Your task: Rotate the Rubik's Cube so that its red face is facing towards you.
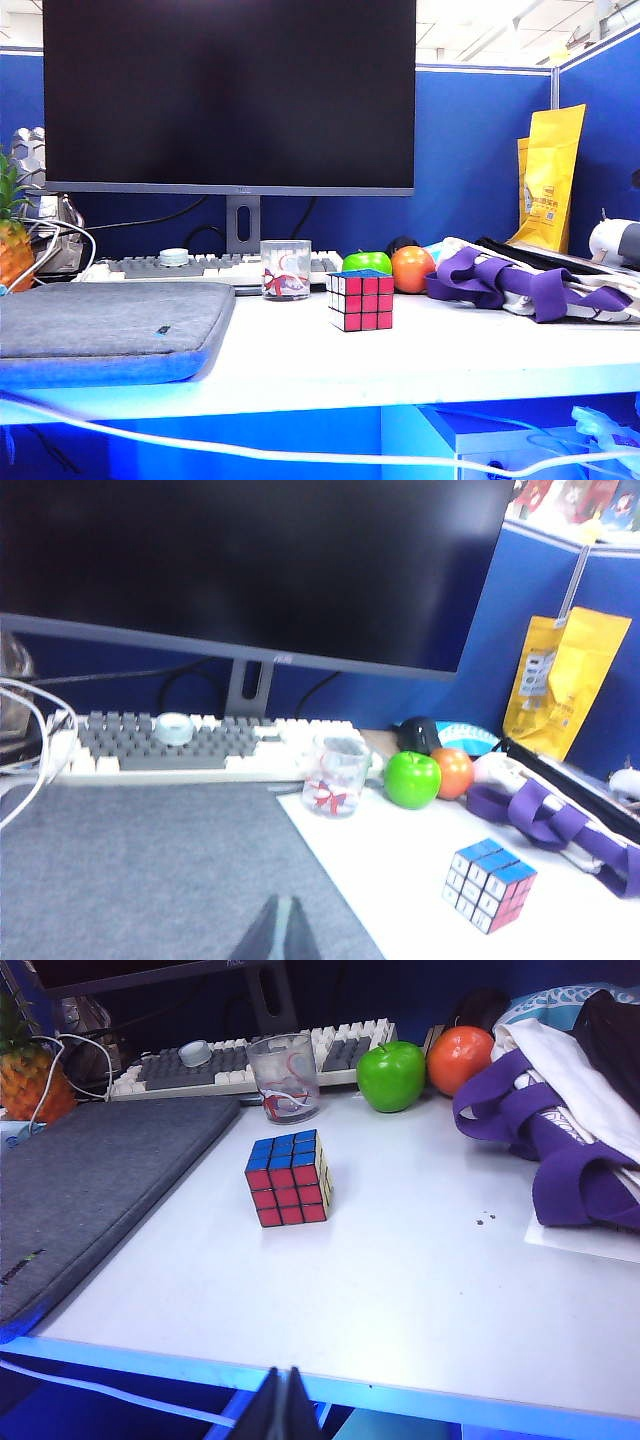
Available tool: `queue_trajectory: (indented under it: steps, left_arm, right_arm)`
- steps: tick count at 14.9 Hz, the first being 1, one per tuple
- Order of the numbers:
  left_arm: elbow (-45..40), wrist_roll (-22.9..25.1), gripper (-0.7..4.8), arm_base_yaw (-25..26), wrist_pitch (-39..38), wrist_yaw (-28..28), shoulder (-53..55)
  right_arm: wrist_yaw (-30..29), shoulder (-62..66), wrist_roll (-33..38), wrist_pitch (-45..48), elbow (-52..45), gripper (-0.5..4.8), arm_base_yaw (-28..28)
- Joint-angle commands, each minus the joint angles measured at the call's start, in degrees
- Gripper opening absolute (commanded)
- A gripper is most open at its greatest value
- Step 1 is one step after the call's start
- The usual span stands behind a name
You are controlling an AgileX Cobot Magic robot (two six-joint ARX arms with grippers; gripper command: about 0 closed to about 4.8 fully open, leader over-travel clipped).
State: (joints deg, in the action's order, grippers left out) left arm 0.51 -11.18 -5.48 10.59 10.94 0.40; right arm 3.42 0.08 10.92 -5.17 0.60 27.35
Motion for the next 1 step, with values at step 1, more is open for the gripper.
queue_trajectory:
  steps: [1]
  left_arm:
    - [0.2, 0.2, -0.02, 0.0, 0.2, 0.3, 0.0]
  right_arm:
    - [-0.1, 0.0, 0.0, 0.7, -0.5, -0.05, 0.0]
